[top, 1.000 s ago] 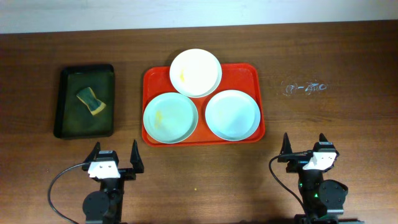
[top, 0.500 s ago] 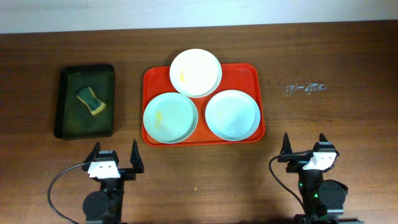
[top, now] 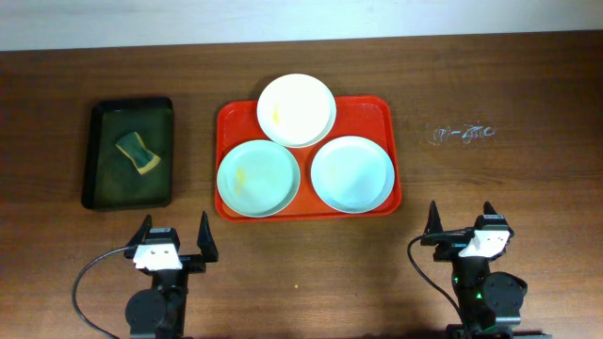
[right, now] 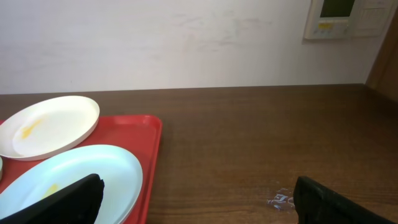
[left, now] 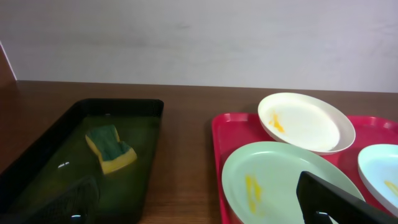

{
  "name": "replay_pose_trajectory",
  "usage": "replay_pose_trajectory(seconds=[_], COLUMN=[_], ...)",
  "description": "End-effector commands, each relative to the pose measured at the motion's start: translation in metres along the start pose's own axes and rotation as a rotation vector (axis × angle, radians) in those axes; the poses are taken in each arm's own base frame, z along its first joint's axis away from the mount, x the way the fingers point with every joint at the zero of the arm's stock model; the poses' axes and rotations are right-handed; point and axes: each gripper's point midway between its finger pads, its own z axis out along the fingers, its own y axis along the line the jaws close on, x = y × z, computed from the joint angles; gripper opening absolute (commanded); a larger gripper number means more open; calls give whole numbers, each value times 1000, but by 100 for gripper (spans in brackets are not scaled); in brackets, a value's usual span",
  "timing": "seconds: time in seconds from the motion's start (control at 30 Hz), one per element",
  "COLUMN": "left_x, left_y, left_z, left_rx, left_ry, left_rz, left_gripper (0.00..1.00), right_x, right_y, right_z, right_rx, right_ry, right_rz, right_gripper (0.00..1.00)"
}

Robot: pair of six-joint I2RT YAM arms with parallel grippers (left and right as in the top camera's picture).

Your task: Clean dirty plates on tray and stack at the side

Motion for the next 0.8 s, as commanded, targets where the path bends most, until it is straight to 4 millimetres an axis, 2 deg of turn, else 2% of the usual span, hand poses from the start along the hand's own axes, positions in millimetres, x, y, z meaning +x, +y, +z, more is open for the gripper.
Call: replay_pose_trajectory(seconds=[0.0,0.17,0.2,0.23,0.27,0.33,0.4,0.47,0.53,0.57,0.63,0.7,0.77], left_x=[2,-1,-14,-25,-40,-82,-132,-176,-210,-223,-240,-247,-251], left_y=[3,3,1,-18,-37,-57,-58,-48,-36,-37,-40,-25,-33], left_z=[0,0,0,-2,-7,-24,-51,-84,-105,-107,-89,-46,-11], left_rx=[-15,-15,-2,105,219,341,352,301,224,201,162,66,113], left_ry=[-2,-13,-63,-106,-163,-341,-577,-806,-902,-891,-728,-380,-158], left_rz=[-3,-3,-15,-60,-58,-22,9,12,2,53,167,187,261], left_gripper=[99,99,99,99,99,99,99,100,99,99,100,99,100], right_x=[4,4,4,4,4,4,4,4,4,4,4,4,4], right_y=[-3,-3,-3,-3,-3,-3,-3,-3,-3,-3,-3,-3,-3], right_z=[0,0,0,0,0,0,0,0,0,0,0,0,0], right_rx=[15,15,15,15,15,15,15,15,15,15,15,16,15], right_ry=[5,5,5,5,5,5,5,5,5,5,5,5,5], right_rz=[1,1,1,1,1,1,1,1,1,1,1,1,1], right_gripper=[98,98,98,98,98,98,98,98,98,98,98,98,98])
